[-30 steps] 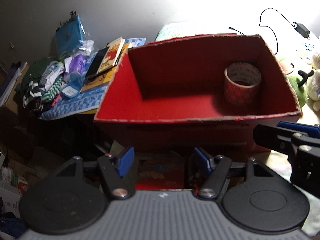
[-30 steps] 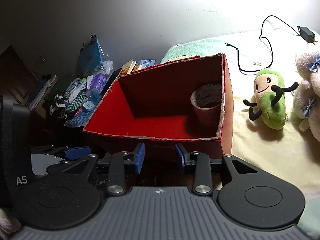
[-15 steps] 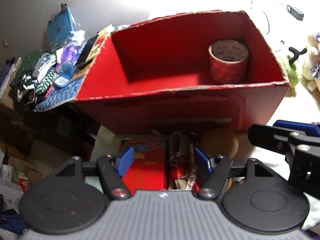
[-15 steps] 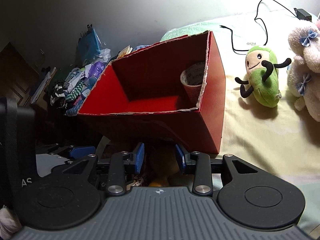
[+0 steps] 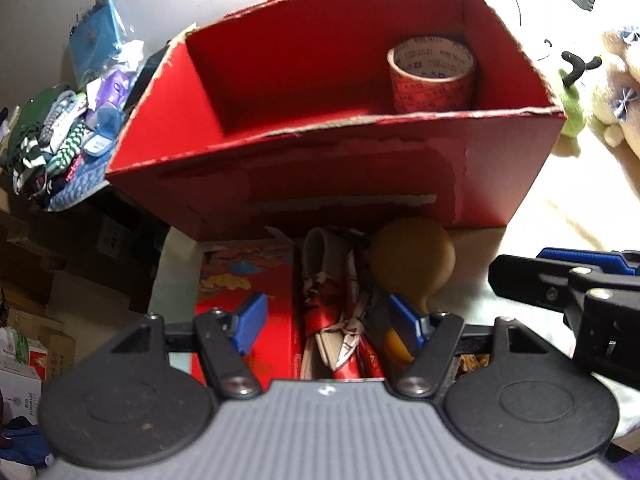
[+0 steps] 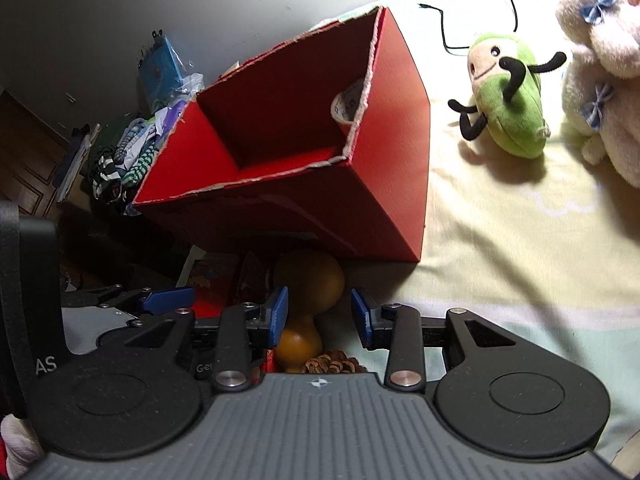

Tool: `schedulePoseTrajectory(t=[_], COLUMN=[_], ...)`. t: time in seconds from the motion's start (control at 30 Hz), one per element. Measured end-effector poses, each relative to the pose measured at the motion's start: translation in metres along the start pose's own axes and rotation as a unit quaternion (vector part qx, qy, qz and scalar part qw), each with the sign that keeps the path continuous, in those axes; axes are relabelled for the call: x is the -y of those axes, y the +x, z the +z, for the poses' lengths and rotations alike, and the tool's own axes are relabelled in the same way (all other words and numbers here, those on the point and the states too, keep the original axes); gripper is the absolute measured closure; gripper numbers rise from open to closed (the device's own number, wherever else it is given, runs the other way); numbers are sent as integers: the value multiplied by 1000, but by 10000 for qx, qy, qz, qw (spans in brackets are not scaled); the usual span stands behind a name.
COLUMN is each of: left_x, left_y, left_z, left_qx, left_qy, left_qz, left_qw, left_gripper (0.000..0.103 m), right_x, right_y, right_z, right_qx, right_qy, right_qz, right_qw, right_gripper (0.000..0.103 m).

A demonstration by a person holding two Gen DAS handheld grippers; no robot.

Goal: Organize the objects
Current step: 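Reach the right gripper down to the pine cone and close on it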

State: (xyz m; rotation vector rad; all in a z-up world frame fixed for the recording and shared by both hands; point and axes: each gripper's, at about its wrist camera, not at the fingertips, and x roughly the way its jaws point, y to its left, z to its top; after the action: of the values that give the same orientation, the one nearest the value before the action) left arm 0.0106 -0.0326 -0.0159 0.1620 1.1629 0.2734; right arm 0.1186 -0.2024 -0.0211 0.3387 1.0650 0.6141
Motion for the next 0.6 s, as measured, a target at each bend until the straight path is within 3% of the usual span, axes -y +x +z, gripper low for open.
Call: schedulePoseTrajectory(t=[0.6], left_x=[-3], left_y=[12], left_z=[-5], left_qx=[-256], left_qy=[78], left_qz=[-169], left_qw=[9995], left_gripper=[31], right_x=[15], right_y=[11], right_z=[-12], right_qx=[-470], right_qy=[309], right_qz=[102], right_qw=[9984], right_gripper=[60])
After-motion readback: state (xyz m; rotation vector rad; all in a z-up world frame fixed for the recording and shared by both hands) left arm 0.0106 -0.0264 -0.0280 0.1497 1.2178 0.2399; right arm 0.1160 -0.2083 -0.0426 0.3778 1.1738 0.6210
